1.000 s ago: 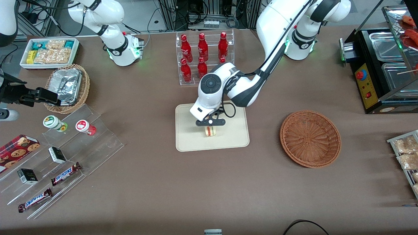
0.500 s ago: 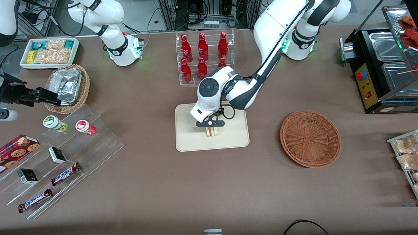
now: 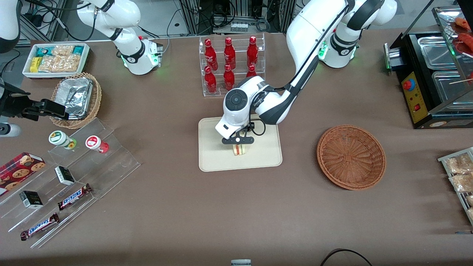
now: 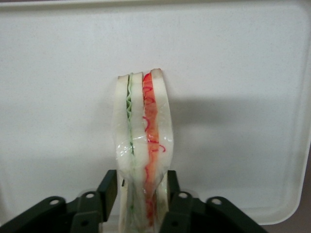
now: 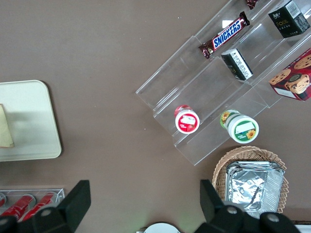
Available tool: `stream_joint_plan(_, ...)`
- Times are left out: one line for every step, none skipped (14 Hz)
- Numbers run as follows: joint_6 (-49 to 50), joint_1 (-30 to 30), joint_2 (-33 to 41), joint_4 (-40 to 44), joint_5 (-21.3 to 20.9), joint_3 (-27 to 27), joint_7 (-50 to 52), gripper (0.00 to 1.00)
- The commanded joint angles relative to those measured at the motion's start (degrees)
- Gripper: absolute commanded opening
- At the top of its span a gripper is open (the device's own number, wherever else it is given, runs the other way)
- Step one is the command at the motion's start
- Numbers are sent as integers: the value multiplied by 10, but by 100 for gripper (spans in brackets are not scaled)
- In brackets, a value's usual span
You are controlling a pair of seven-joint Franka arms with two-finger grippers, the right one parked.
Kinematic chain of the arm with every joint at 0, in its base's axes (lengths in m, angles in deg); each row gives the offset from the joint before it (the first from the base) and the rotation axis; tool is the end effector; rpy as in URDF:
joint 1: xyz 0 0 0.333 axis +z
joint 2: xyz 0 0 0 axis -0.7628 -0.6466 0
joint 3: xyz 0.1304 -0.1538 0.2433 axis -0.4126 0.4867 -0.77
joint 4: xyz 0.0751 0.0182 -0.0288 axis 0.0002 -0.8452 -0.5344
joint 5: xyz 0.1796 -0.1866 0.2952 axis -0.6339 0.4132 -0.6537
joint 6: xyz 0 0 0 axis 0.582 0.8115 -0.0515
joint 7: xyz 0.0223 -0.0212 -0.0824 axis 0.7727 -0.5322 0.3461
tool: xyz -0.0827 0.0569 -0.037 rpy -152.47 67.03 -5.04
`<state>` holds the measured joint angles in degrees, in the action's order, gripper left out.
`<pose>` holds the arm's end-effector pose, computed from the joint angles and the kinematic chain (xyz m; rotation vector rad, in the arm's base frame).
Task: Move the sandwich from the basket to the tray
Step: 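Lower the sandwich onto the tray and open the left gripper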
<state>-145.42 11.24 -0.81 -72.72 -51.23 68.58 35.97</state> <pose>0.4682 -0.5249 0.2435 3.1074 0.0320 -0.1623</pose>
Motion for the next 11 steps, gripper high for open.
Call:
stream_joint_plan(4,-7,3,16,-9,-9,6,100)
stream_joint_plan(6,-6,11,16,-9,-10,8,100)
stream_joint_plan(12,-6,20,16,-10,-12,9,100)
stream_joint_plan(28,-4,33,17,-10,-13,9,100)
stream_joint_plan(41,4,51,17,-10,-13,8,100)
stream_joint_plan(60,16,68,17,-9,-13,7,100)
stream_joint_plan(83,29,89,17,-8,-12,6,100)
stream_joint_plan(104,46,108,16,-7,-12,2,100)
stream_joint_plan(122,61,123,16,-6,-12,1,100)
stream_joint_plan(139,72,139,15,-6,-12,0,100)
stream_joint_plan(163,88,156,15,-6,-12,-5,100)
